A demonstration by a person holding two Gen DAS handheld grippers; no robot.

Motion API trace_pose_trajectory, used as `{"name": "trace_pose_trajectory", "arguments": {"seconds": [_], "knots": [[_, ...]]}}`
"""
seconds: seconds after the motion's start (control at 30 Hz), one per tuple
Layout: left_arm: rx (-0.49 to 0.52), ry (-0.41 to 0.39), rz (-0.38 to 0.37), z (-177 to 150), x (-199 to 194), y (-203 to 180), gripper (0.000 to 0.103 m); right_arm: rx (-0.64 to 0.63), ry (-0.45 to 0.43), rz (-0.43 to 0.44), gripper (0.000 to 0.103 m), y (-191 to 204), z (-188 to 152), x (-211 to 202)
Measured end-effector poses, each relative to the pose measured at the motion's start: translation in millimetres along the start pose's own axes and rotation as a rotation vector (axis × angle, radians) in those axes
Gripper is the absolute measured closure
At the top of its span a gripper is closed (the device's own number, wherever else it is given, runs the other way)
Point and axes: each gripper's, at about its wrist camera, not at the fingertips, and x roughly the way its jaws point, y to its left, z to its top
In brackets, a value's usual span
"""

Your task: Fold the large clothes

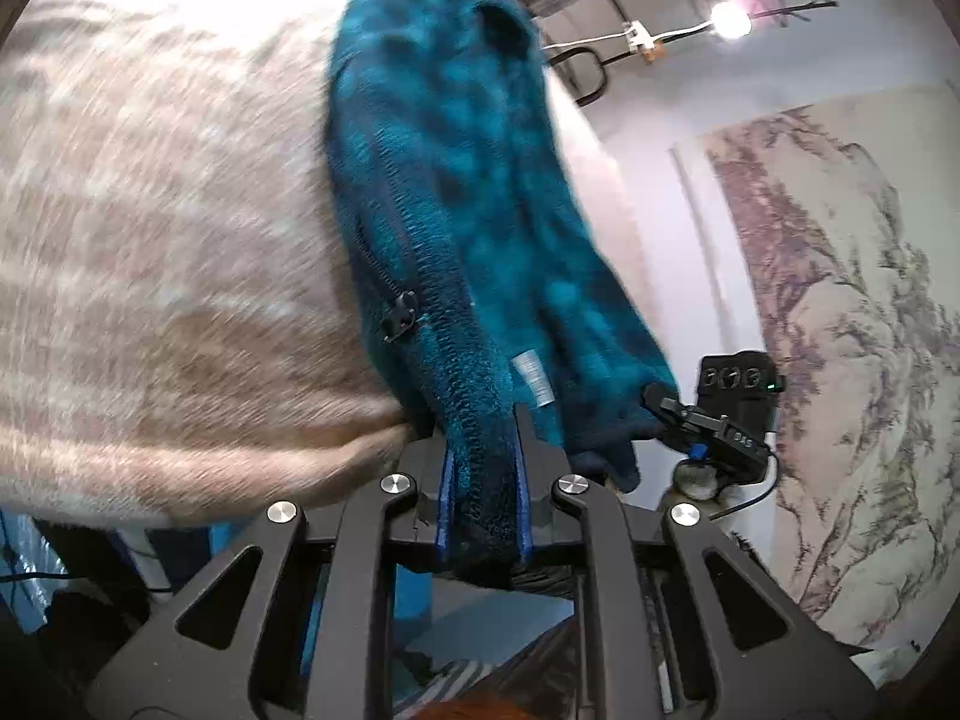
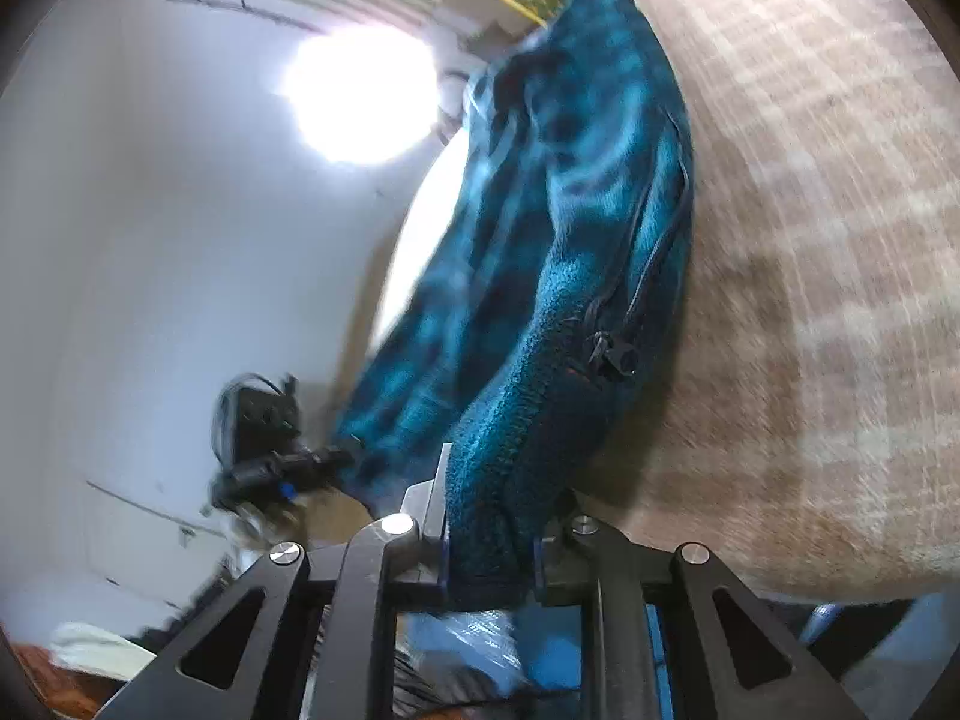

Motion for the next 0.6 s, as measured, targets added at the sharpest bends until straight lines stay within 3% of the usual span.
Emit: {"name": "trace_pose_trajectory", "arguments": {"seconds": [0.23,0.43,0.6], "knots": [[0.01,-0.079,-0.068,37,-9,-31,0.09,0.011,-0.11,0.044,0.088,26,33,-9],[-0.028,-0.16,-0.072,86,-9,-39,0.09,0.015,-0.183,-0.014,0.089,48,89,-2],[-0.072,-0.22,-0.022,127,4,-29,0.09,0.014,-0.218,-0.078,0.089,53,142,18]]}}
